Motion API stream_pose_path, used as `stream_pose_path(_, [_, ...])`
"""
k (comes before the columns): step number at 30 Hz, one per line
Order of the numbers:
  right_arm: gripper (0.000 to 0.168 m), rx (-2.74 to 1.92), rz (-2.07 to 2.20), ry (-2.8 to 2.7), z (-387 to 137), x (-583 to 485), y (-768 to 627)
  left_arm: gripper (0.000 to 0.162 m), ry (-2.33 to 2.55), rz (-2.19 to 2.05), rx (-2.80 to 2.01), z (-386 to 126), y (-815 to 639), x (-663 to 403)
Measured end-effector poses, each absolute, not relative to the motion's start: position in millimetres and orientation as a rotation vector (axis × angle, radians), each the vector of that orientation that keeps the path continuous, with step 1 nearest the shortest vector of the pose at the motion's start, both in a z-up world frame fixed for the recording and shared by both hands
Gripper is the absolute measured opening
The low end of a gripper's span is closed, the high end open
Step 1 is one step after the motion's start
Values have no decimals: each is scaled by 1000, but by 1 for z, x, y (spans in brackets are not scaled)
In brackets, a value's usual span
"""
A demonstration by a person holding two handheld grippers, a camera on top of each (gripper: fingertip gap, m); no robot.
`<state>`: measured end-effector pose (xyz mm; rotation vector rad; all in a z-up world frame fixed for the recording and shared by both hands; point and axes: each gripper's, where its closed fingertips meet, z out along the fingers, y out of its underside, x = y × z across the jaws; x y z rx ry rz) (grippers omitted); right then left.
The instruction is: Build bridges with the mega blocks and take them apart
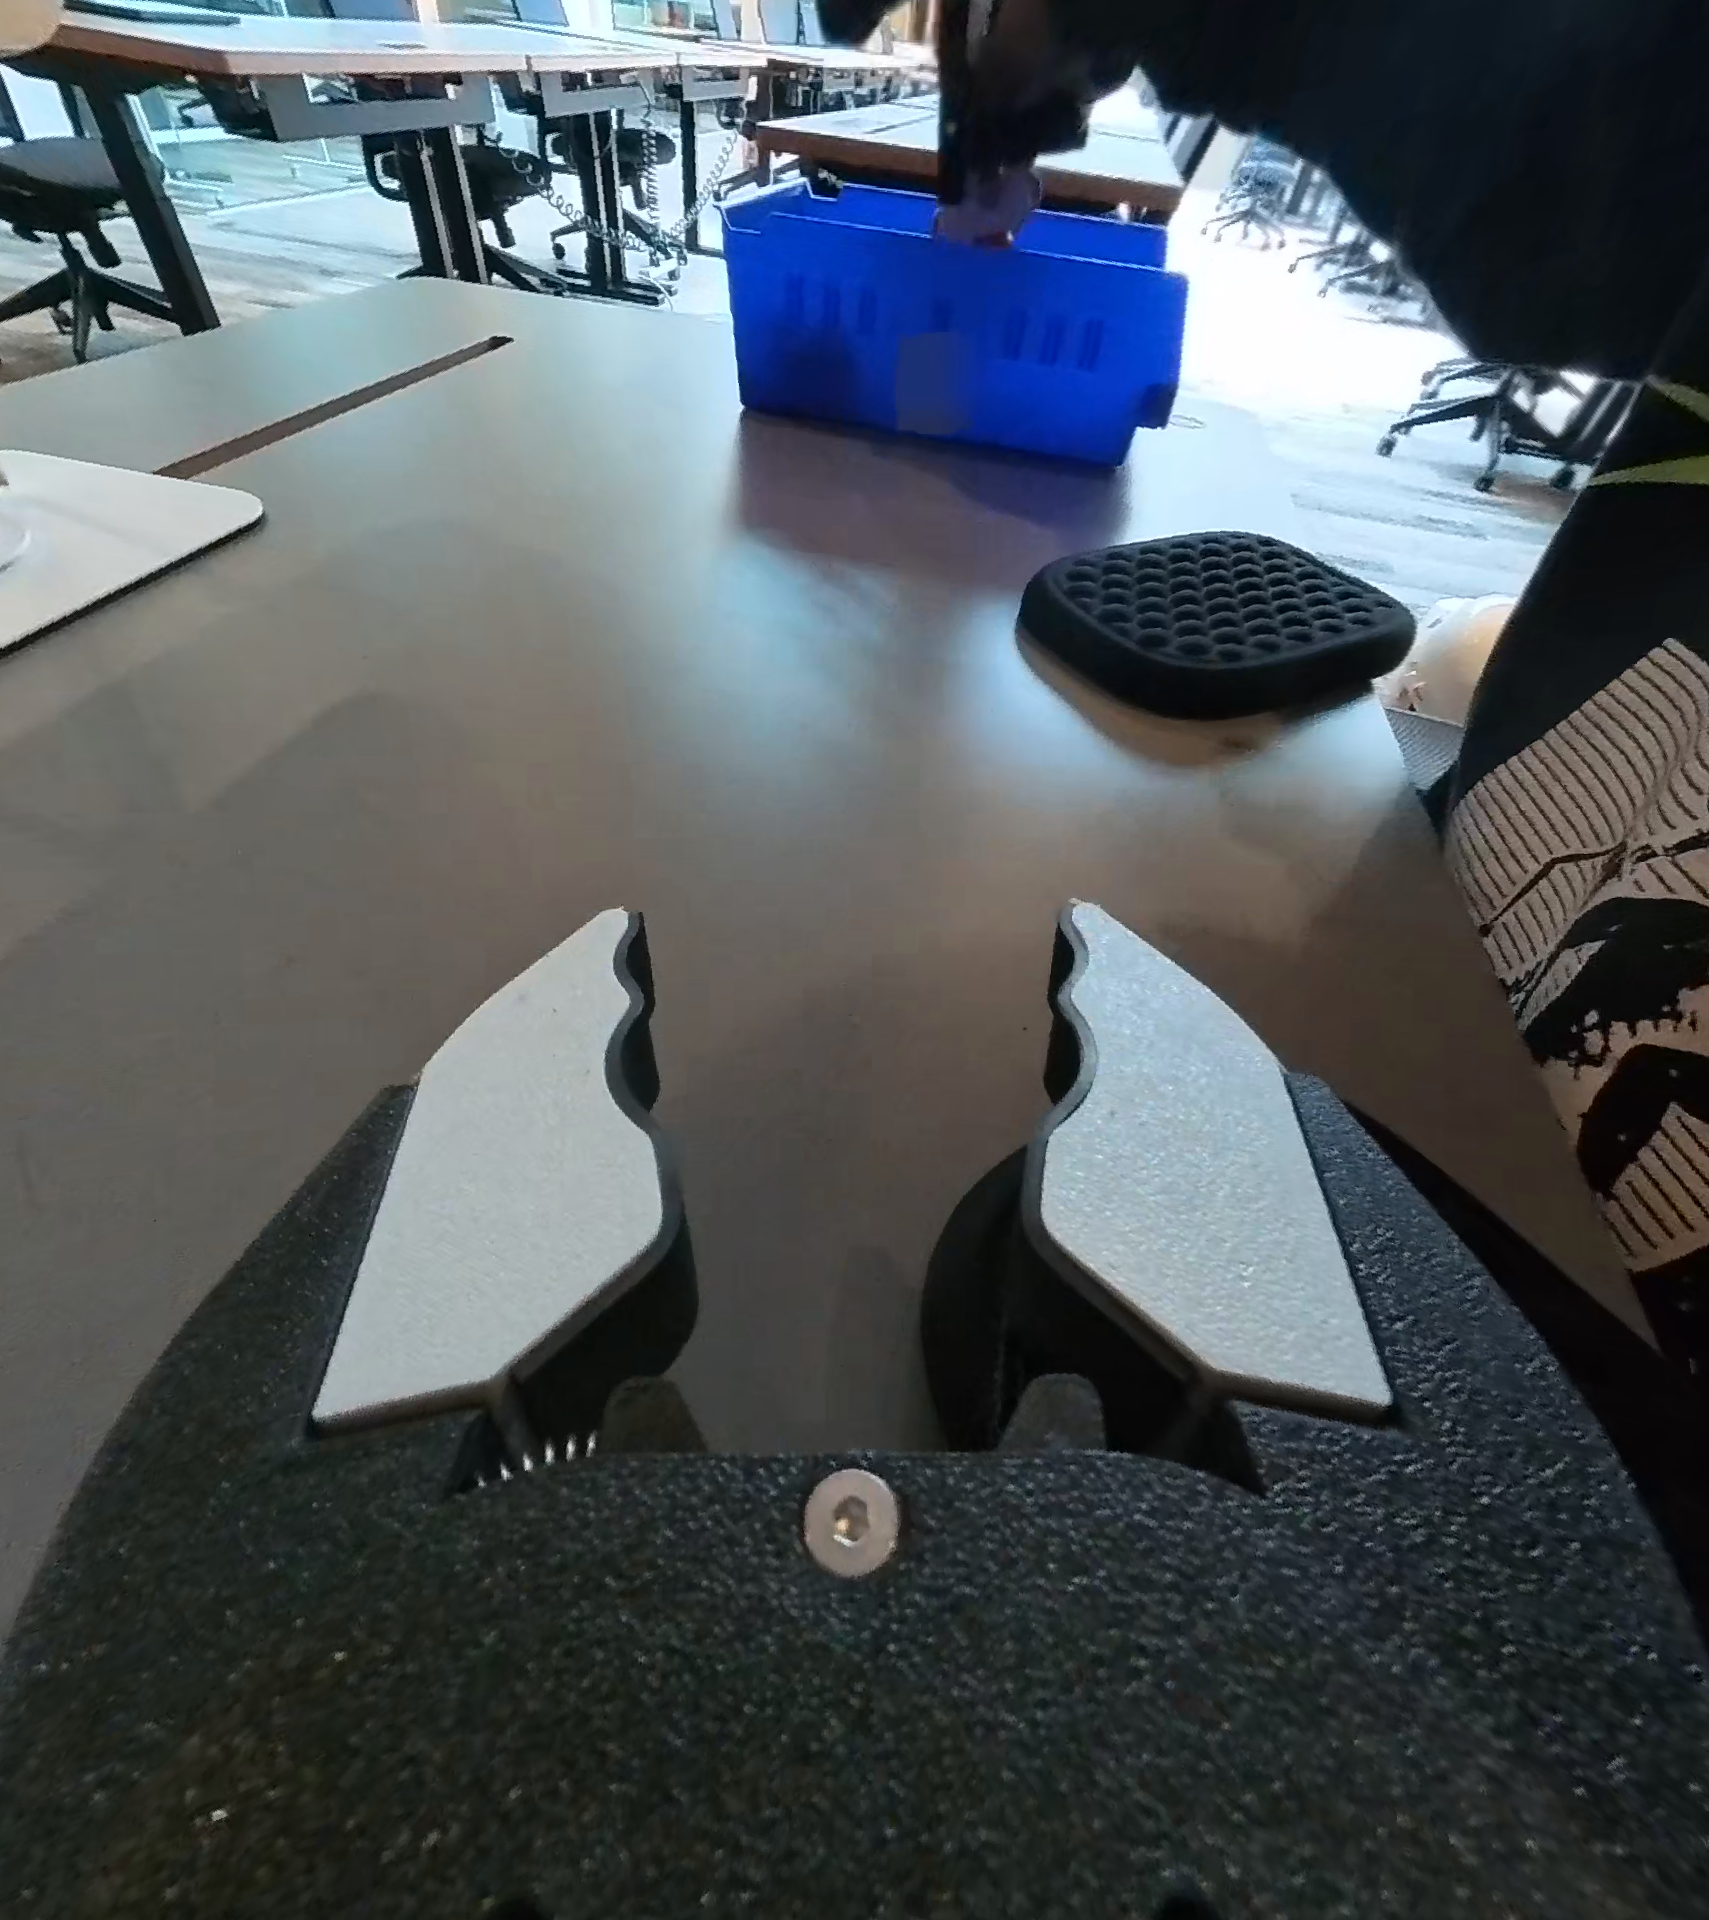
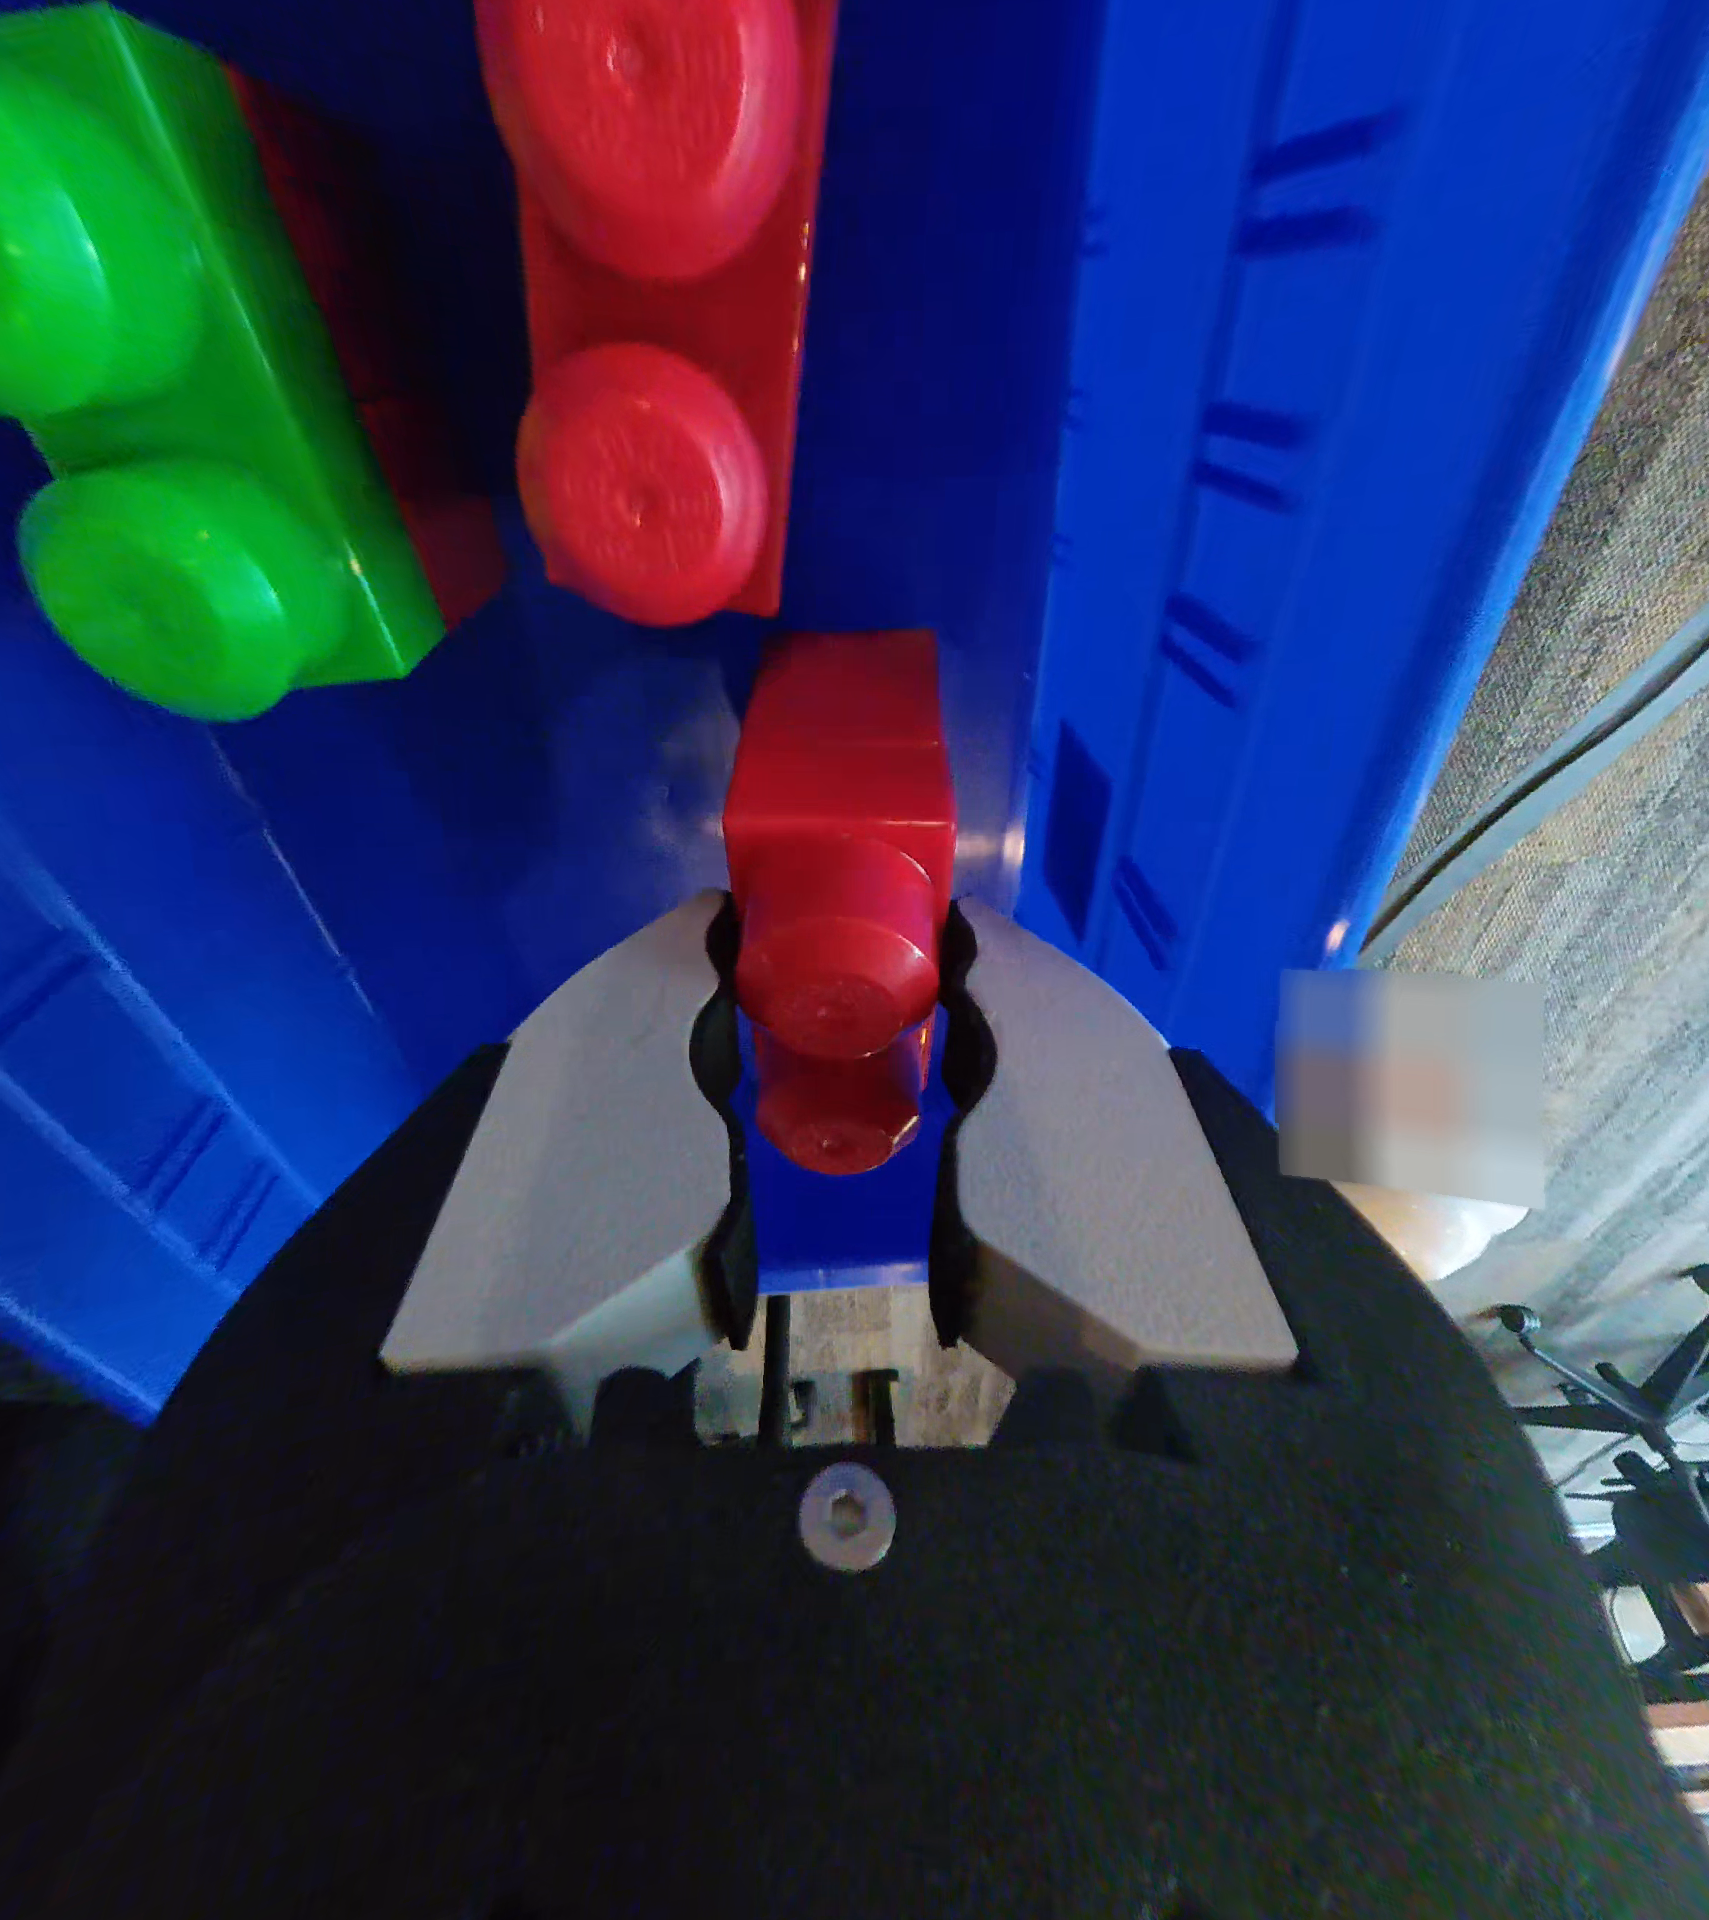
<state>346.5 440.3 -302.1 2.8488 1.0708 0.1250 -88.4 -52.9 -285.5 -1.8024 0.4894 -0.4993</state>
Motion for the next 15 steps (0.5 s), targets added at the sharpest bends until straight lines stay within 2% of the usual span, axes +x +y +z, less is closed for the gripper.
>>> stream_pose_path(15, [36,2849,203,1055,-315,337,458,74,558,-483,-1831,-292,-55,-81])
